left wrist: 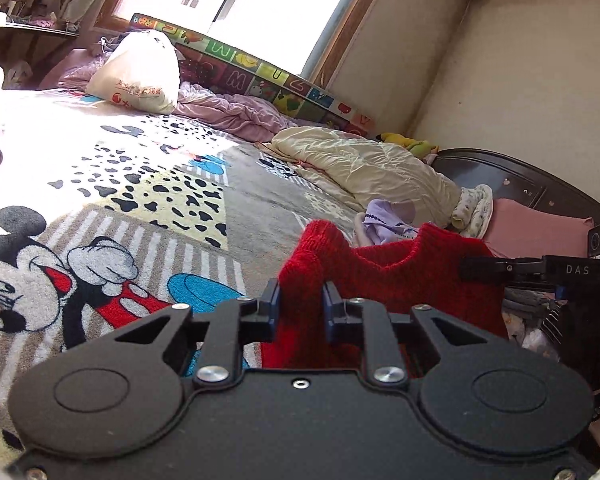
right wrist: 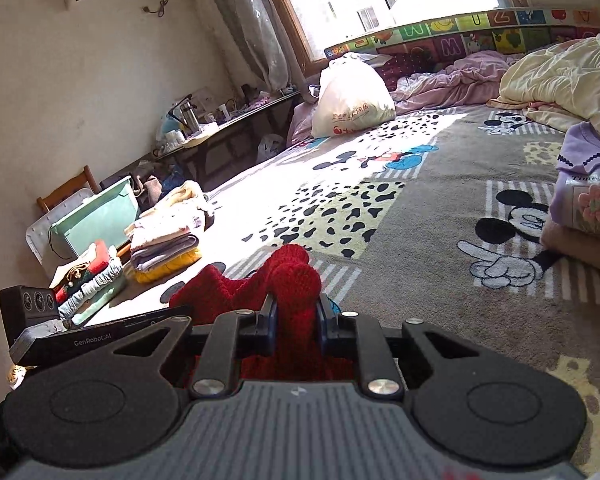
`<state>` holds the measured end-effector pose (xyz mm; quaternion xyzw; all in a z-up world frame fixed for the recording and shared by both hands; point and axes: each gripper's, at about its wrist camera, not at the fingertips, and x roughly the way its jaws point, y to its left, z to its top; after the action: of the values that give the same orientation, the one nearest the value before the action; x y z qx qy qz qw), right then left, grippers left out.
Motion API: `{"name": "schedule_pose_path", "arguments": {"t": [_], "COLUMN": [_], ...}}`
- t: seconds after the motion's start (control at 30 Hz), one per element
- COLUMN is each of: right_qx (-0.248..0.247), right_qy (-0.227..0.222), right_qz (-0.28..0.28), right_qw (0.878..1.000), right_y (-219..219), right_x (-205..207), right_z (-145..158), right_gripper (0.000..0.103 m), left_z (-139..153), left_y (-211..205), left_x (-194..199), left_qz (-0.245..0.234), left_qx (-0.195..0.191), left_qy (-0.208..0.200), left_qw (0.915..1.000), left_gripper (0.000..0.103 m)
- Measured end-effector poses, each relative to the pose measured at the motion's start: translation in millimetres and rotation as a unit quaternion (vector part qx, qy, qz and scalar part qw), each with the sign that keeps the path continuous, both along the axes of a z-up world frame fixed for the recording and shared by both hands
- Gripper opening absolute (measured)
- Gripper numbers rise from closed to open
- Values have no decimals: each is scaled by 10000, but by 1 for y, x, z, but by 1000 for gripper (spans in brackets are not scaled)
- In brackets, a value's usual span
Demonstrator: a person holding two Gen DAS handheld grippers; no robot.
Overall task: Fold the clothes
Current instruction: 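Lift the sweater with both grippers and shake it out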
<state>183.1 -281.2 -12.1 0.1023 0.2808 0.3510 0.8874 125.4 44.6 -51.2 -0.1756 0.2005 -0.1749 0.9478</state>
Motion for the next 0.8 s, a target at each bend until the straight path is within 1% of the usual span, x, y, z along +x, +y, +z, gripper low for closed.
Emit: {"name": "schedule_pose_path", "arguments": {"t": [0.1,0.17,0.23,0.33,0.4,0.43,0.5,0.57,0.6,0.63,0.7,0.8], "right_qx": [-81,-114,-119,-228,-227,-240,-279,-306,-339,-355,-381,-593], "right_qy": [-259,-445,-695,-1191,-1565,-1753,-2233,-2672,-2842,-2894,-2730,-2183], "right_qz": [-13,-57,-133,-324,-481,-559,-732,-904,-963,-996,-987,-933], "right_qw": [9996,9989,9974,9921,9862,9826,9716,9589,9533,9514,9562,9696], "right_y": [-3,-3,-1,4,7,9,12,15,15,14,11,7], "right_x": [-11,-14,-13,-8,-7,-8,-13,-19,-22,-23,-24,-23], "right_z": [24,41,60,93,118,128,149,163,165,164,147,97], "right_gripper": [20,20,19,19,19,19,19,19,19,19,19,19], "left_z": [33,61,90,133,160,166,171,175,178,169,140,74], "left_y": [-7,-9,-11,-13,-14,-15,-16,-17,-17,-17,-17,-17], "left_x": [2,6,11,15,14,13,12,10,9,9,8,5], "left_qz": [29,99,165,280,351,362,357,352,349,323,244,94], "left_qx": [226,408,509,649,806,884,1038,1192,1268,1343,1489,1569], "left_qy": [-235,-519,-807,-1301,-1661,-1768,-1903,-2037,-2104,-2023,-1696,-867], "left_qw": [9995,9978,9953,9890,9822,9796,9756,9711,9687,9695,9739,9838], "left_gripper": [17,17,17,17,17,17,16,17,17,17,17,17]}}
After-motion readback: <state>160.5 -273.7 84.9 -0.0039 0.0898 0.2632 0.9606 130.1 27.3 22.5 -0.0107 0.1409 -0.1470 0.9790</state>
